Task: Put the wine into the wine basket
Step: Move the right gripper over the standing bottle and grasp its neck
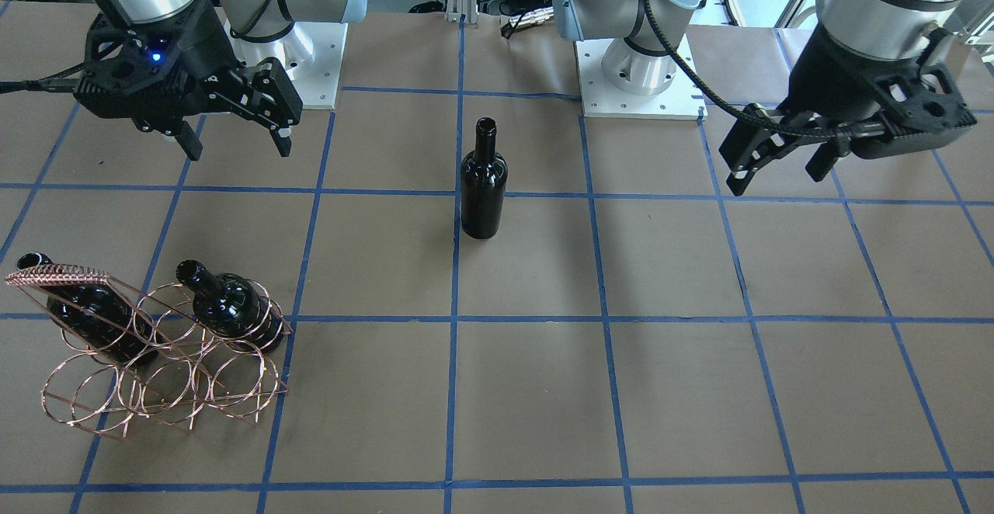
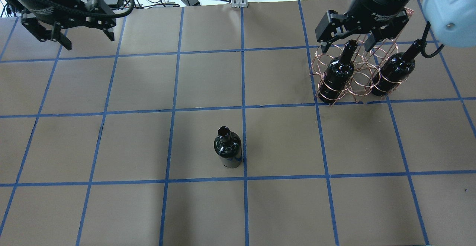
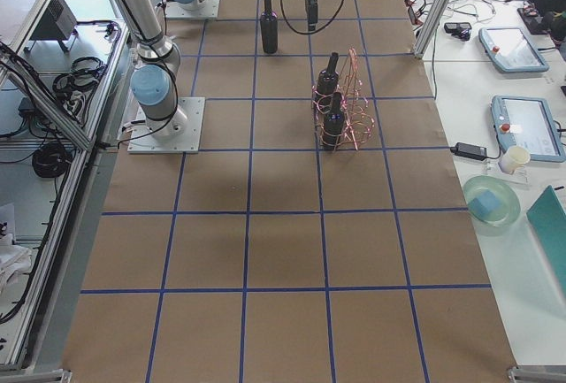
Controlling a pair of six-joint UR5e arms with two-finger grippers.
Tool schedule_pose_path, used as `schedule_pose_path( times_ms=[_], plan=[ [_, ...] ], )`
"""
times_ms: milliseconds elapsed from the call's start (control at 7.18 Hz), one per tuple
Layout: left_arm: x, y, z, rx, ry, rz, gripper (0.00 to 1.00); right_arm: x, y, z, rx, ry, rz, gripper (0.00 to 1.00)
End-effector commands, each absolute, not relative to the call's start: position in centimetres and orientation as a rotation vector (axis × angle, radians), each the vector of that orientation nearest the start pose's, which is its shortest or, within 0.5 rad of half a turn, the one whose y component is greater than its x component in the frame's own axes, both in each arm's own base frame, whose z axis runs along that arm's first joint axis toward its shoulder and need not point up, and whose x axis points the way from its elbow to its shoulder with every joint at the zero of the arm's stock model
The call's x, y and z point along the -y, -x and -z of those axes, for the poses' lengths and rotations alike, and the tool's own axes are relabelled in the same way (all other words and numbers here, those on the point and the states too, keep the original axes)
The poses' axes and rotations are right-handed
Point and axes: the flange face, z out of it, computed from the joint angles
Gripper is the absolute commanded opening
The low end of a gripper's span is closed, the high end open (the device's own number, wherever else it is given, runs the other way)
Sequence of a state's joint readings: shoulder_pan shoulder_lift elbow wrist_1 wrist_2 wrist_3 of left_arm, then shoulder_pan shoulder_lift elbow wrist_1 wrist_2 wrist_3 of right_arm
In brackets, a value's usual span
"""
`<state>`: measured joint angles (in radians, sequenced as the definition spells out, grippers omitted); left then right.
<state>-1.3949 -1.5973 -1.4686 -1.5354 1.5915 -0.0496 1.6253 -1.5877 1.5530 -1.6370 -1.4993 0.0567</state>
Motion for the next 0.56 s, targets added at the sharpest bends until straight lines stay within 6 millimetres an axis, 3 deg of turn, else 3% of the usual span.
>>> schedule_pose_path(
  times_ms=[0, 139, 418],
  plan=[
    [51.1, 2.3, -53.8, -3.063, 0.348, 0.118, 1.00, 44.4, -27.2, -50.5, -3.081, -0.062, 0.129, 1.00],
    [50.0, 2.4, -54.6, -3.054, 0.328, 0.103, 1.00, 41.9, -31.5, -49.7, -3.113, -0.051, 0.126, 1.00],
    [49.8, 2.5, -54.2, -3.065, 0.319, 0.092, 1.00, 39.9, -38.3, -47.3, -3.081, -0.066, 0.153, 1.00]
  ],
)
